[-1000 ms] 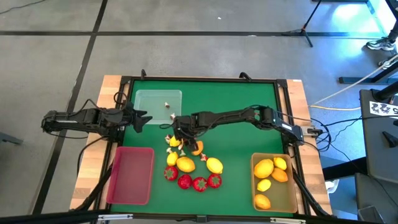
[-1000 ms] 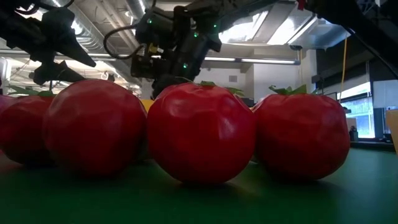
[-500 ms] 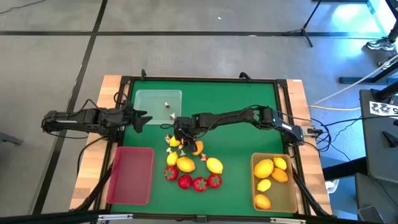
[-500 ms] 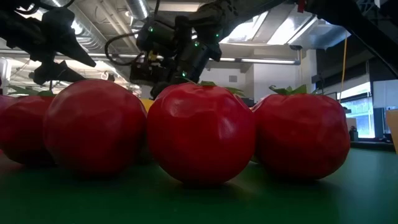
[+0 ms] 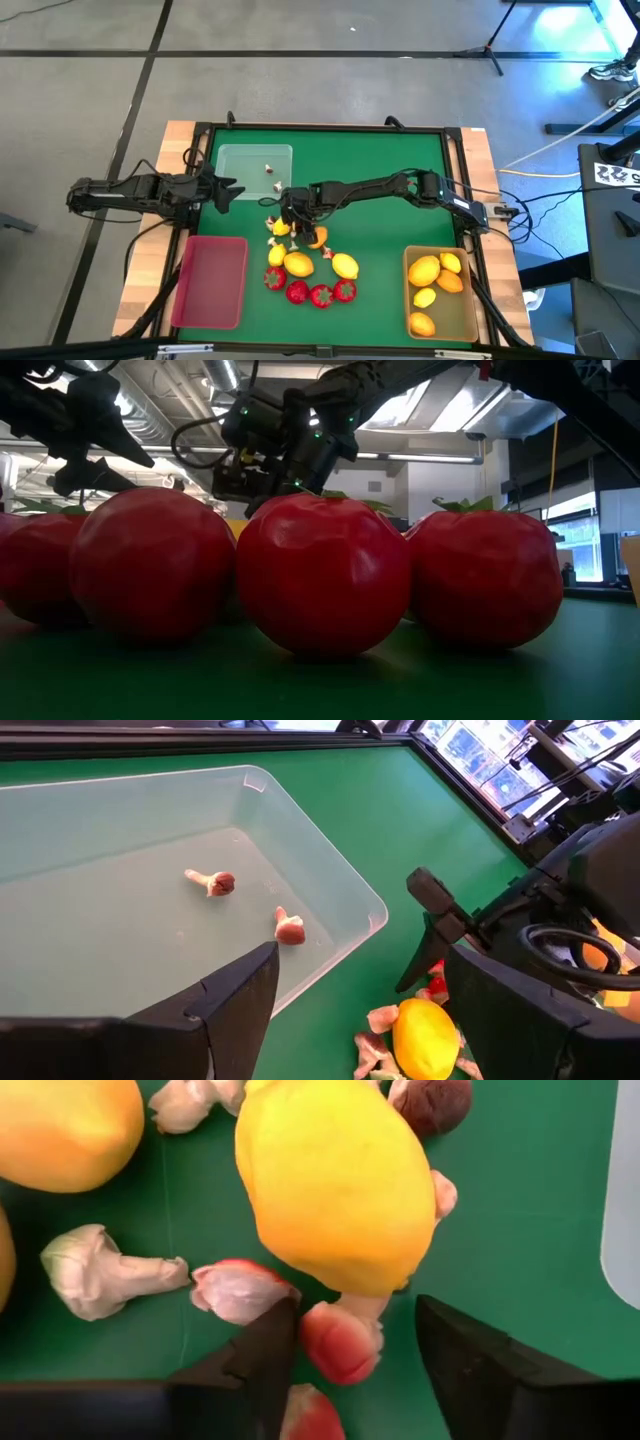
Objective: Sort produce into baskets
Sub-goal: Put the red mushroom into the transparent bin
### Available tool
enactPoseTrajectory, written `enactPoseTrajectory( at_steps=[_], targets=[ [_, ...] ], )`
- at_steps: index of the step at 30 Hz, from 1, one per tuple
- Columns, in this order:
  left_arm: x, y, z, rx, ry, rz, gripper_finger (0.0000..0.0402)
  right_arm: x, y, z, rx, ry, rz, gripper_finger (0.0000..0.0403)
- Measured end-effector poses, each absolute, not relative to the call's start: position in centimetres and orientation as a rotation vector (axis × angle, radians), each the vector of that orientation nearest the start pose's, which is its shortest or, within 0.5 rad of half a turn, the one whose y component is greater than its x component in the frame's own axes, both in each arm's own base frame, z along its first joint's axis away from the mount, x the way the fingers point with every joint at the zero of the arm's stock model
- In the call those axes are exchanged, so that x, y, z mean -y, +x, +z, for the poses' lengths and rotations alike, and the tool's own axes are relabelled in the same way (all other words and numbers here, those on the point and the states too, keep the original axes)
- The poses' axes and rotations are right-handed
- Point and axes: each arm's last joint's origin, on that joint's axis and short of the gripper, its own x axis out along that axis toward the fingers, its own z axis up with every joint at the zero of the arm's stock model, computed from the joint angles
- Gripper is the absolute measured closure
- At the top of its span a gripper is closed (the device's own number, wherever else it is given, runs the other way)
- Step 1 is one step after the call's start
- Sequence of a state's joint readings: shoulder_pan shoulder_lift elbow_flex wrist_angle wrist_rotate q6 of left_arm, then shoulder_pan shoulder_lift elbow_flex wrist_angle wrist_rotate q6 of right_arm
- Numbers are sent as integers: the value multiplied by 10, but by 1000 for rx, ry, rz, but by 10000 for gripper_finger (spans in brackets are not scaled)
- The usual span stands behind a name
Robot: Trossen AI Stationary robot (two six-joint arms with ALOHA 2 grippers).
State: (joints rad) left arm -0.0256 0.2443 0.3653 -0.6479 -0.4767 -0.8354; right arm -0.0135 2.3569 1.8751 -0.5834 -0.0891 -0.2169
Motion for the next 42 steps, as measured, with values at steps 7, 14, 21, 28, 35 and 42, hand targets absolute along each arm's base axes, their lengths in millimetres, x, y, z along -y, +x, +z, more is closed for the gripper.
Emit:
enactPoseTrajectory(
  at_steps=[7,14,21,28,35,42],
  targets=[
    [-11,81,209,-297,-671,623,123,4,498,145,-1061,-142,182,309],
    [-11,81,209,-297,-672,623,123,4,498,147,-1064,-142,183,375],
    [-11,81,209,-297,-672,623,123,5,501,160,-1057,-160,171,364],
    [-11,81,209,-297,-673,623,123,9,502,175,-1082,-250,129,360],
    [-11,81,209,-298,-671,623,123,23,508,194,-1035,-285,93,359],
    [-11,81,209,-299,-667,622,123,45,517,222,-914,-280,34,359]
  ],
)
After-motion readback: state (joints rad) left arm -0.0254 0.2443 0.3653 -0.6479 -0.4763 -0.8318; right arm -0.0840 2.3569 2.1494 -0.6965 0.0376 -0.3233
